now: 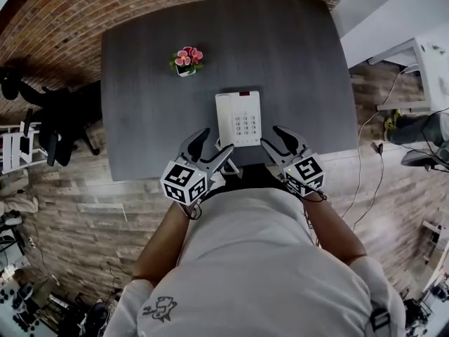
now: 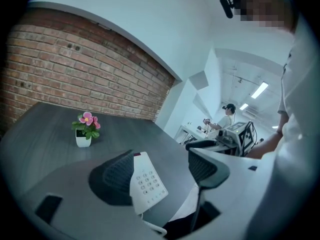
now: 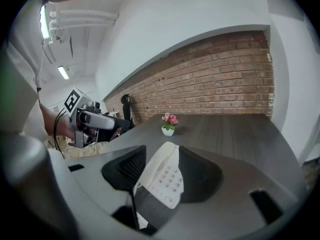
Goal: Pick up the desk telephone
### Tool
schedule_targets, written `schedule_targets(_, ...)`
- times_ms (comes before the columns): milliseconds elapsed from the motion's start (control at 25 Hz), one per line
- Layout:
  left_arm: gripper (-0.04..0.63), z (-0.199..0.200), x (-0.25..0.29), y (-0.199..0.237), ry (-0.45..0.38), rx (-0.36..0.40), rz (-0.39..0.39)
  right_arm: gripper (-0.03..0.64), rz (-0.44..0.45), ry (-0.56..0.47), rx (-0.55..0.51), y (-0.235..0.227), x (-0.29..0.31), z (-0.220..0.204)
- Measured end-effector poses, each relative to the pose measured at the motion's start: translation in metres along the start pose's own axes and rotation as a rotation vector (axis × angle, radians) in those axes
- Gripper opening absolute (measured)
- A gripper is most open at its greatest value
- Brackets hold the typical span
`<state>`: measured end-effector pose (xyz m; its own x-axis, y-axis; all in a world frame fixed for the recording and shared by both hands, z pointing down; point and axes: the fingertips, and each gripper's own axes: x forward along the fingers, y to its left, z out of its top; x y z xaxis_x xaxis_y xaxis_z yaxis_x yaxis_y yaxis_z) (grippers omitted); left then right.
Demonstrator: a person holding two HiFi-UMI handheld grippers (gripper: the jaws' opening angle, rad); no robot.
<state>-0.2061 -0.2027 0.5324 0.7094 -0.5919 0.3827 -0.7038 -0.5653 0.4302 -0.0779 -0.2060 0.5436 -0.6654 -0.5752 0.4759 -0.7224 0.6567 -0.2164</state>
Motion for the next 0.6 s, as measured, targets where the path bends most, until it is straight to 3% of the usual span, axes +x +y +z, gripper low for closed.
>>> schedule_targets(600,0.356,-0.094,0.064,0.058,0.247,-0.120,0.029,0.199,0.069,0.172,0.183,-0.061,0.053,-0.075)
